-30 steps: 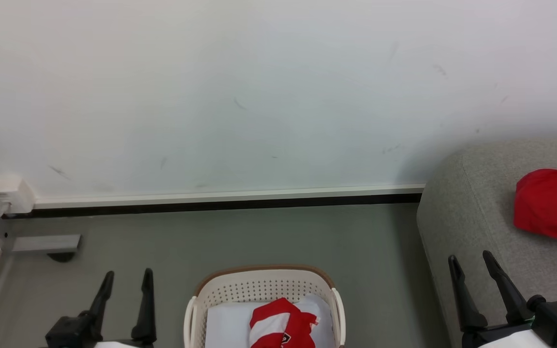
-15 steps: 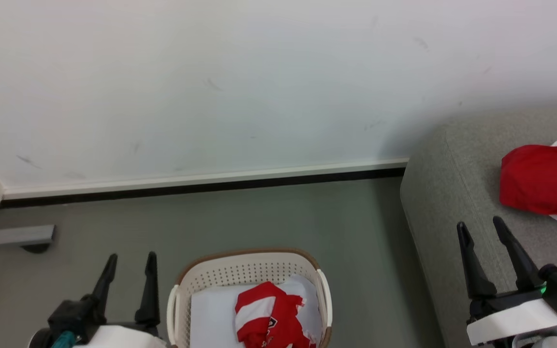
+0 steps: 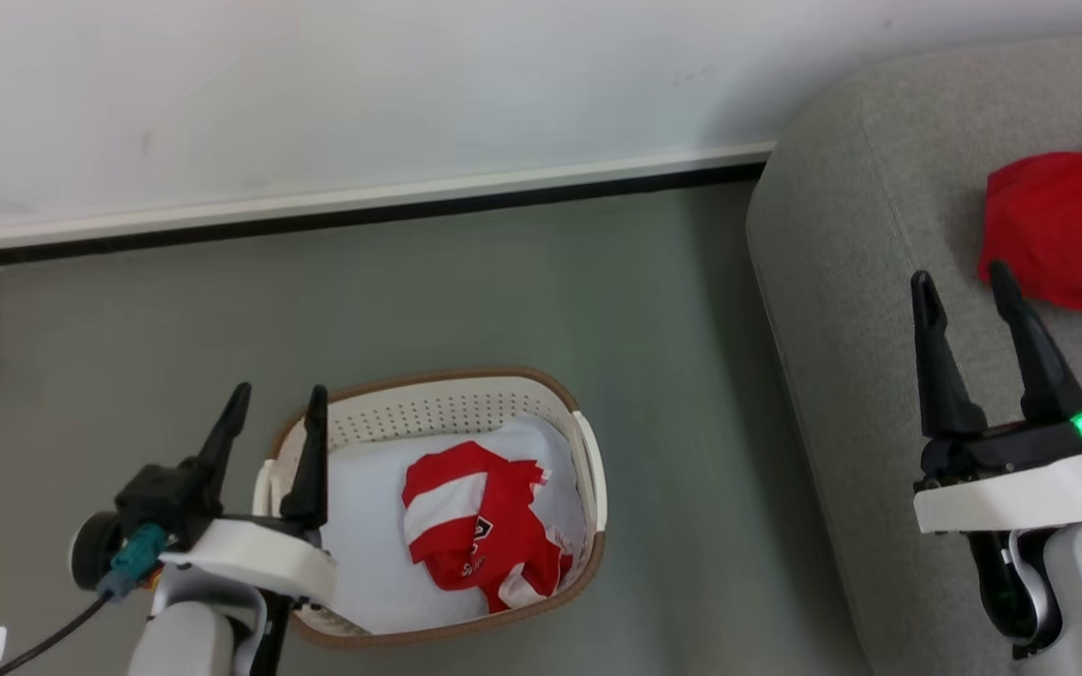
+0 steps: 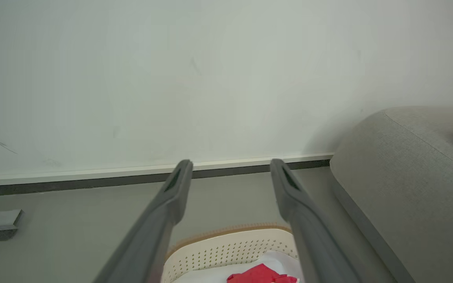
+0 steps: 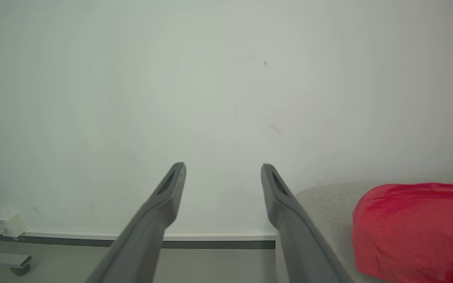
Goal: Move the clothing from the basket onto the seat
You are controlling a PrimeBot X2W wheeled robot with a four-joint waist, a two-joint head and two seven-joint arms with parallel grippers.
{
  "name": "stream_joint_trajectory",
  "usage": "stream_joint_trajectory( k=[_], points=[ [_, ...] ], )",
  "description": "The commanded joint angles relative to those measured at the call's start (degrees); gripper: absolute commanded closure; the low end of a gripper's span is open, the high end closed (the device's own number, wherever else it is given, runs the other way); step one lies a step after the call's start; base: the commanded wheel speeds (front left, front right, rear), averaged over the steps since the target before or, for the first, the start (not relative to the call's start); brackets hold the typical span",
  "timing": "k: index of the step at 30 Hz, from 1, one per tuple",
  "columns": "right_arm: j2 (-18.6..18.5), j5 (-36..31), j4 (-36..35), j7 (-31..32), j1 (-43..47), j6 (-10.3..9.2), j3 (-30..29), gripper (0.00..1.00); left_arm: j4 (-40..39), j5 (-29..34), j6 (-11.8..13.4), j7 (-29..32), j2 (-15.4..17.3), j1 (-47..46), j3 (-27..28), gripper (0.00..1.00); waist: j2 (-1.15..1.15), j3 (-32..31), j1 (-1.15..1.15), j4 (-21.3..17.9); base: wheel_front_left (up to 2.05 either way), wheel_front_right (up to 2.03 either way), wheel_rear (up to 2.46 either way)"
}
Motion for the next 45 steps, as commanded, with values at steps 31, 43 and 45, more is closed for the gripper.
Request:
stream_joint_trajectory(
  k=[31,43,45],
  points=[
    [5.17,-0.49,-11.58,-0.08,-11.68,-0.13,-3.46,0.00,35.13,-17.37,-0.60,17.01,10.21,-28.96,-29.99,0.00,0.00,26.59,-0.01,-9.03,0.00,0.00,0.00],
    [6.68,0.32,-12.70,-0.08,-11.64,-0.13,-3.20,0.00,43.08,-23.07,-0.61,23.95,14.26,-34.64,-39.43,0.00,0.00,31.07,-0.01,-13.25,0.00,0.00,0.00],
    [6.80,0.38,-12.67,-0.08,-11.54,-0.13,-3.28,0.00,43.24,-23.70,-0.61,24.82,14.61,-35.03,-41.19,0.00,0.00,31.47,-0.01,-13.54,0.00,0.00,0.00]
  ],
)
